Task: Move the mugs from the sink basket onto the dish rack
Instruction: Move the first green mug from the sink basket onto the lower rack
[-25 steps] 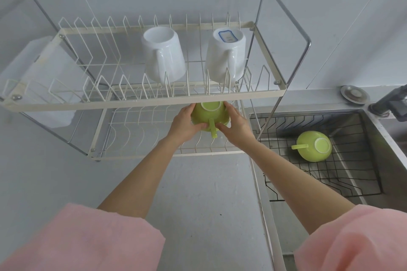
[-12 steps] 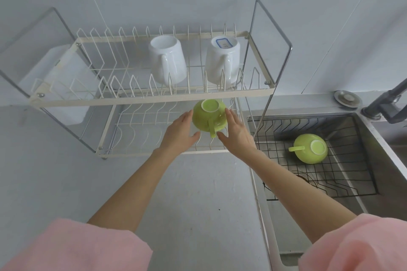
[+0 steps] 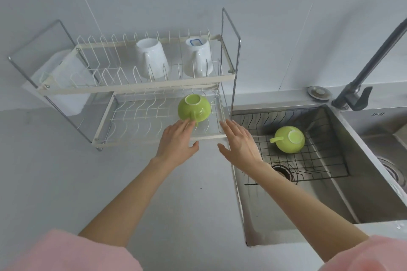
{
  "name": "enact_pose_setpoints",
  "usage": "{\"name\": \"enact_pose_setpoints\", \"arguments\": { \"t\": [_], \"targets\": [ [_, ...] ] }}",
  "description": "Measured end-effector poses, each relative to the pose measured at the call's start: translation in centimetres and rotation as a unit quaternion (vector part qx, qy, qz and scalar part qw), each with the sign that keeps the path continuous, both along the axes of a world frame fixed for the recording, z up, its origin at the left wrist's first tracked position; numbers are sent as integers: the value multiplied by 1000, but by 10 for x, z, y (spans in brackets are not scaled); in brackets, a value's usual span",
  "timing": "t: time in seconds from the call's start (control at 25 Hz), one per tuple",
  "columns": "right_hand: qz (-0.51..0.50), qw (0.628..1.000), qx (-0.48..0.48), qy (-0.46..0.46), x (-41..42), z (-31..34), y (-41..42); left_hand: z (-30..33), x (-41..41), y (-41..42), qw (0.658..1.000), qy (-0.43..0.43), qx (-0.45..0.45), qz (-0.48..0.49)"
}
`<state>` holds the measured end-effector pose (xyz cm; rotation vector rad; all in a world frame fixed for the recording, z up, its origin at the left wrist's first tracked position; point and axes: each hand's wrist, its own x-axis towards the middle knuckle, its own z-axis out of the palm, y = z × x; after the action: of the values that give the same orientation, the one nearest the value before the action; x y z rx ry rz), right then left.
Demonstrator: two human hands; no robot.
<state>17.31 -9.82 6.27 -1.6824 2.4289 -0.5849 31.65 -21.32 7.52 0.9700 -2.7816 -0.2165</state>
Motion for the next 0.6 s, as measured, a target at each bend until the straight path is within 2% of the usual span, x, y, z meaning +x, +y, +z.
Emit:
{"name": "enact_pose_setpoints", "arguments": {
  "t": [0.32, 0.6],
  "targets": [
    [-18, 999, 29, 11, -48, -11, 62, -9, -41, 65, 1000, -5, 17, -3],
    [-23, 998, 62, 3, -118, -22, 105, -19, -116, 108, 998, -35, 47, -10]
  ]
}}
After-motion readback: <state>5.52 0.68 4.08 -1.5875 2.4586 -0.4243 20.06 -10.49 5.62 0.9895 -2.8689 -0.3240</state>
